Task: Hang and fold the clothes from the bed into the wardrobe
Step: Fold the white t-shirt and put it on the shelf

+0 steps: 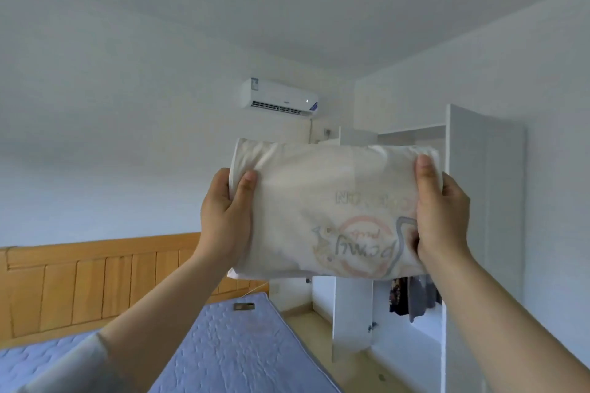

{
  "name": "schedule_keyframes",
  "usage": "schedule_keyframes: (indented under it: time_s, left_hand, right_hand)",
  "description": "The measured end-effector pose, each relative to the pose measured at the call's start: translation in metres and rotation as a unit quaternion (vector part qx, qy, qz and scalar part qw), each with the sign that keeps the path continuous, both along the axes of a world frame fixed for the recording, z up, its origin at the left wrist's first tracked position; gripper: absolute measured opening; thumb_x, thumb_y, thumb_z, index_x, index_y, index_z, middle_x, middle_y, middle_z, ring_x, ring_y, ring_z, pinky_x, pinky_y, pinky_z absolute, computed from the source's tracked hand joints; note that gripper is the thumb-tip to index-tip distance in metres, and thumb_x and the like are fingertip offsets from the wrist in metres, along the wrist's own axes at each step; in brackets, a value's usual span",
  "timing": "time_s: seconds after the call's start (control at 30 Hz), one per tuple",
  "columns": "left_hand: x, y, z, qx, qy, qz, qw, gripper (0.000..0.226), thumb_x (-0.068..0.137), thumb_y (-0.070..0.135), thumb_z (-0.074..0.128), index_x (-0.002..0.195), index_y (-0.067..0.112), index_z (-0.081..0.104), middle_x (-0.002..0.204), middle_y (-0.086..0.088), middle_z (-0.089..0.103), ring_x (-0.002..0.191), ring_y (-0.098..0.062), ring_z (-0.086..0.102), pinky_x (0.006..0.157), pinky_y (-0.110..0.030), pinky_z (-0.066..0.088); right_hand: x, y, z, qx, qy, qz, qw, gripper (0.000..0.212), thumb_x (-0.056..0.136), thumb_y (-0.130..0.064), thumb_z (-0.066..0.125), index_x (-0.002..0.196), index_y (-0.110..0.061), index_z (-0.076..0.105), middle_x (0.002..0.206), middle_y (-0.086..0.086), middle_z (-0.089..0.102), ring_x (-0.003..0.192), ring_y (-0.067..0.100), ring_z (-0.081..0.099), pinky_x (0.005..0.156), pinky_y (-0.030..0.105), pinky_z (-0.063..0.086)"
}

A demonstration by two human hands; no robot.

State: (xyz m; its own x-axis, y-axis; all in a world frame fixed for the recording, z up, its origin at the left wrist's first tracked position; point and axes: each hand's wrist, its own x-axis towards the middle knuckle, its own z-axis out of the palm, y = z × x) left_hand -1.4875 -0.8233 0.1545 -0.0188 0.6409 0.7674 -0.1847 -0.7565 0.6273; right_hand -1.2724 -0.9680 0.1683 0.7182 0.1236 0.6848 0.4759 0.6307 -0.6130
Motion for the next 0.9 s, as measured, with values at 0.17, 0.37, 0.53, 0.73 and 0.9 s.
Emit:
schedule_keyframes:
  time_s: [0.17,0.37,0.53,0.73,0.9]
  left_hand:
    - [-0.013,-0.021,0.004,0.002,-0.002,-0.073,0.997,0.036,0.089,0.054,0.053,0.075,0.021,0.047,0.064,0.014,0.051,0.055,-0.001,0.046,0.055,-0.025,0.039]
    - [0.01,-0.06,0.003,-0.023,-0.011,-0.173,0.985,0.039,0.082,0.059,0.054,0.078,0.02,0.051,0.069,0.01,0.056,0.064,-0.007,0.053,0.065,-0.034,0.044]
    - [0.058,-0.112,0.004,-0.024,-0.007,-0.239,0.971,0.037,0.083,0.059,0.054,0.075,0.022,0.052,0.069,0.011,0.057,0.064,-0.006,0.054,0.063,-0.031,0.045]
    - [0.144,-0.209,-0.003,-0.03,-0.001,-0.315,0.949,0.025,0.091,0.053,0.056,0.08,0.03,0.056,0.072,0.02,0.063,0.064,0.004,0.059,0.063,-0.027,0.044]
    - [0.209,-0.298,-0.013,-0.037,0.003,-0.38,0.924,0.021,0.092,0.051,0.055,0.087,0.032,0.06,0.083,0.015,0.069,0.076,-0.002,0.065,0.069,-0.03,0.049]
  right_hand:
    - [-0.03,-0.042,0.005,0.009,-0.002,-0.038,0.999,0.052,0.088,-0.057,0.061,0.048,-0.029,0.045,0.049,-0.015,0.039,0.046,0.003,0.04,0.045,0.019,0.035]
    - [-0.029,-0.109,0.008,0.003,-0.006,-0.093,0.996,0.052,0.088,-0.057,0.061,0.051,-0.027,0.041,0.047,-0.016,0.034,0.043,0.005,0.034,0.04,0.019,0.029]
    - [-0.004,-0.182,0.003,-0.008,0.001,-0.159,0.987,0.053,0.086,-0.061,0.061,0.062,-0.017,0.044,0.058,-0.008,0.041,0.055,0.009,0.042,0.05,0.025,0.037]
    - [0.042,-0.301,-0.002,-0.012,0.021,-0.236,0.971,0.047,0.085,-0.06,0.061,0.064,-0.019,0.056,0.061,-0.008,0.053,0.059,0.007,0.052,0.054,0.026,0.043]
    - [0.074,-0.399,-0.007,-0.009,0.025,-0.289,0.957,0.048,0.089,-0.055,0.061,0.051,-0.028,0.048,0.048,-0.016,0.045,0.045,0.001,0.045,0.041,0.016,0.036]
